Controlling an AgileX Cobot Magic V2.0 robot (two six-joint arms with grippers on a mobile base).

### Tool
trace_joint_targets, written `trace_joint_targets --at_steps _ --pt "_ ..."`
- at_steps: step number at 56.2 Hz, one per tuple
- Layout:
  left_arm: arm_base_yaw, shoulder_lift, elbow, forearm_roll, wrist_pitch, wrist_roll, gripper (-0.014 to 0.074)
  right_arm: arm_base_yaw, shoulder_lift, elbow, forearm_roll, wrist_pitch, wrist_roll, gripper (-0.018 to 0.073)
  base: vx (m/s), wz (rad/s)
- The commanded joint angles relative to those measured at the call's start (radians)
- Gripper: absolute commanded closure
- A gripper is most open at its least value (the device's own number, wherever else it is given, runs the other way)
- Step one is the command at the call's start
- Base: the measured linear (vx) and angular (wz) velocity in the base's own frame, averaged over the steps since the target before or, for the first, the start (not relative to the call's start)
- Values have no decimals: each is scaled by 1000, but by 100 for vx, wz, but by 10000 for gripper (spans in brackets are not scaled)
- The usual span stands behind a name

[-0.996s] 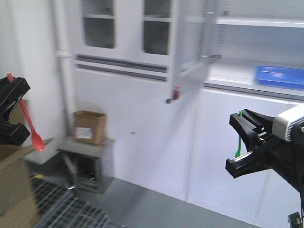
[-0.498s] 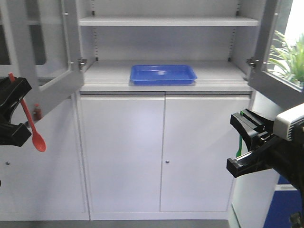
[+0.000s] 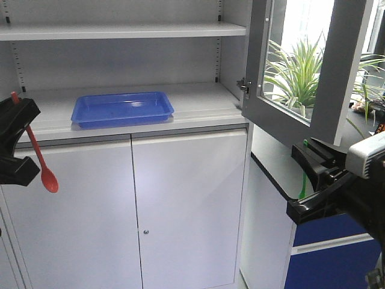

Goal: Sort red and green spoons into left cabinet
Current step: 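Approach the blue tray on the cabinet shelf with both spoons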

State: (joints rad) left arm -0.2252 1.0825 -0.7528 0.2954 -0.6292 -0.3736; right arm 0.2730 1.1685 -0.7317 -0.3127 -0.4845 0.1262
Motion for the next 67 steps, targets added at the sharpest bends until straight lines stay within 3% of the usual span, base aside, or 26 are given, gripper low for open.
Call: trace_joint_targets --at_steps 1,67 --pt "-5 -17 -31 -20 -65 1 603 -2 -23 -27 6 -77 1 568 35 -12" --pt "-5 -16 -31 -20 -65 1 603 -2 -23 -27 6 -76 1 568 36 15"
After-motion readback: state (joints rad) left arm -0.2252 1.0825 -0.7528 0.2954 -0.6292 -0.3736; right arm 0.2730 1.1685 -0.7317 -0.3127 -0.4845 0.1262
